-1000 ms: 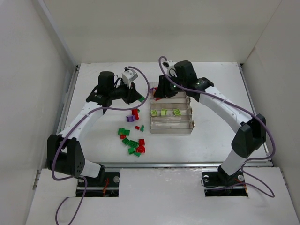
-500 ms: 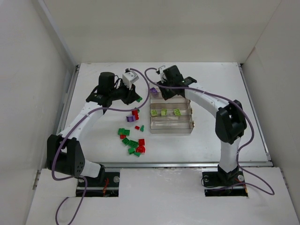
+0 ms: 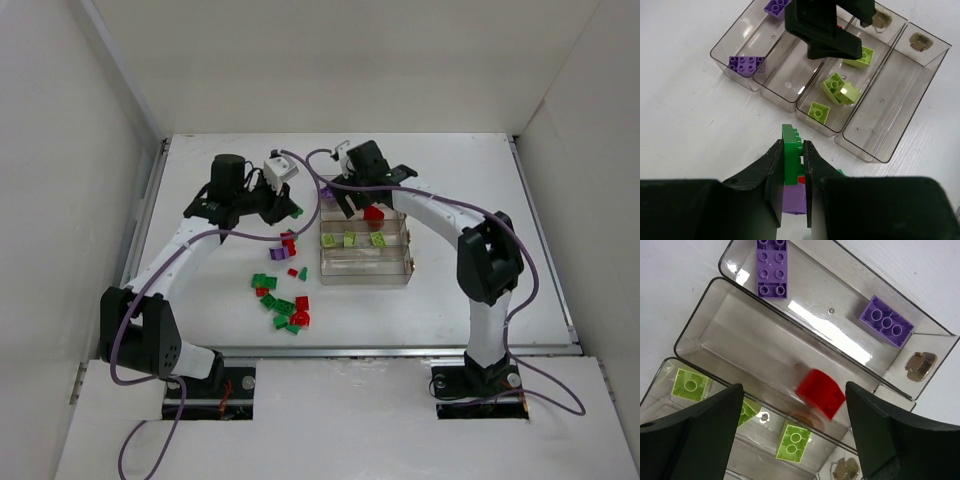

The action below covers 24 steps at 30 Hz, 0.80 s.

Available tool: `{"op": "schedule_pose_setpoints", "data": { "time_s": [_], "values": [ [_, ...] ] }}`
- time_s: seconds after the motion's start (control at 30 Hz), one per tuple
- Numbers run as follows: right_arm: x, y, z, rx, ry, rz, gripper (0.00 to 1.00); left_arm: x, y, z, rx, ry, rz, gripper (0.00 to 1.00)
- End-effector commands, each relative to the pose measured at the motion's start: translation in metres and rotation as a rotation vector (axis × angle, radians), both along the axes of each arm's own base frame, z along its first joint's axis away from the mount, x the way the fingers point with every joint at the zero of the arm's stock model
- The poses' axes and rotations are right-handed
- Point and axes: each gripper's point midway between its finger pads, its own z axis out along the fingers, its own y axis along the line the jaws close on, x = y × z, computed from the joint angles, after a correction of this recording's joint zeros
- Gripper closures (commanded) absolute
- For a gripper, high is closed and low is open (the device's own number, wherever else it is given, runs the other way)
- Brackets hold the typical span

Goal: Sort the legos into containers by color

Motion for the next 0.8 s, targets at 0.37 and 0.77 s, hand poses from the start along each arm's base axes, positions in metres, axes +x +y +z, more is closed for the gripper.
{"op": "schedule_pose_setpoints", "data": {
  "time_s": [0.37,0.77],
  "values": [
    [-0.034,-0.039,0.124,0.346,-0.191,-0.233,0.09,-0.089,-0.097,-0.015,0.014,-0.057,-0.588,1.00],
    [-0.092,-0.052,0.132,0.425,-0.176,-0.234,0.09,-0.094,-0.109,-0.067,0.132,-0.060,-0.652,0.68]
  ]
}}
